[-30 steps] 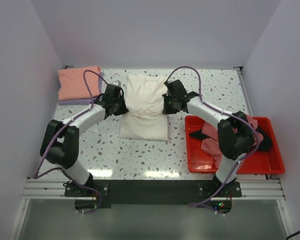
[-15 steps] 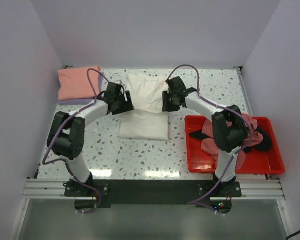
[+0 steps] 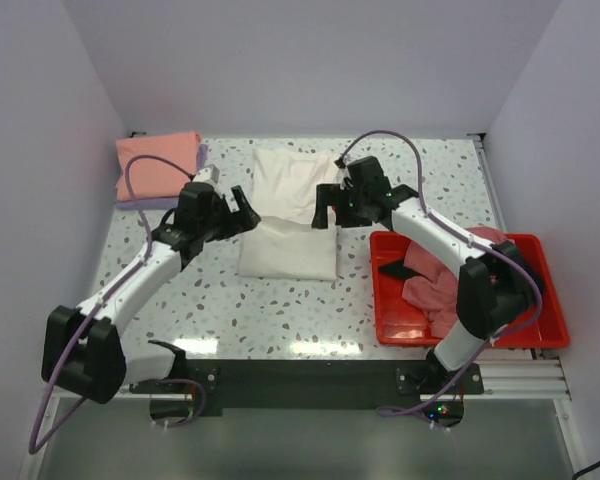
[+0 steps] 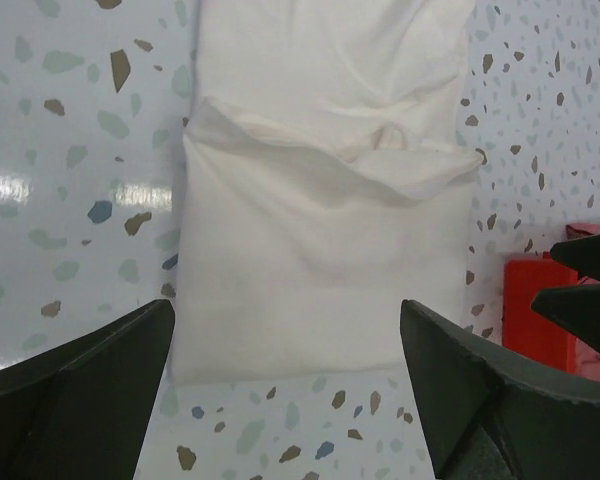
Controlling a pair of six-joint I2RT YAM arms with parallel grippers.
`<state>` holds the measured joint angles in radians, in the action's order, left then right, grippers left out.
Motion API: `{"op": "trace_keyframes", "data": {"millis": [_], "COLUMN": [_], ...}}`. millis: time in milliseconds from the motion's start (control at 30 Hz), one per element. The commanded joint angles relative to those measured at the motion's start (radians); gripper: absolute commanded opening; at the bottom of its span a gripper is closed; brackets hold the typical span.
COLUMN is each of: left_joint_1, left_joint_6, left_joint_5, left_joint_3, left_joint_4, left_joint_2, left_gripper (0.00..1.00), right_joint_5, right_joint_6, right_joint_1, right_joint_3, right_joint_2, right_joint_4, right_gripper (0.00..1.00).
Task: Fold and stack the t-shirts
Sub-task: Fold the tshirt
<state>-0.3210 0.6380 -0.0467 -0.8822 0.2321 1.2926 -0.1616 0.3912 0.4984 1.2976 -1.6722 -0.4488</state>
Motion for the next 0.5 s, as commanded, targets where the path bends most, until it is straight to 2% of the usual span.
{"op": "trace_keyframes", "data": {"millis": [0, 167, 267, 467], "left_joint_1": [0.007, 0.007, 0.007, 0.007], "left_joint_6": [0.055, 0.121, 0.152, 0.190], "left_joint_5": [0.030, 0.028, 0.016, 0.007], "left_joint_3": [0.126, 0.317, 0.397, 0.476], "left_joint_4": [0.038, 0.104, 0.140, 0.165], "left_joint_2": [-0.151, -0.353, -0.421, -0.536], "left_gripper": [1.00, 1.00, 1.00, 1.00], "right_joint_5": [-0.058, -0.075, -0.110, -0.007], "right_joint_6": [0.003, -0.029, -0.044, -0.092], "right_joint_1": [0.078, 0.199, 0.207, 0.207], "right_joint_3": [-0.058, -0.034, 0.032, 0.227], "right_joint_2": [0.048, -0.046, -0.113, -0.302], "right_joint_4": [0.044, 0.082, 0.098, 0.064], "right_gripper": [0.99, 0.99, 0.99, 0.99]}}
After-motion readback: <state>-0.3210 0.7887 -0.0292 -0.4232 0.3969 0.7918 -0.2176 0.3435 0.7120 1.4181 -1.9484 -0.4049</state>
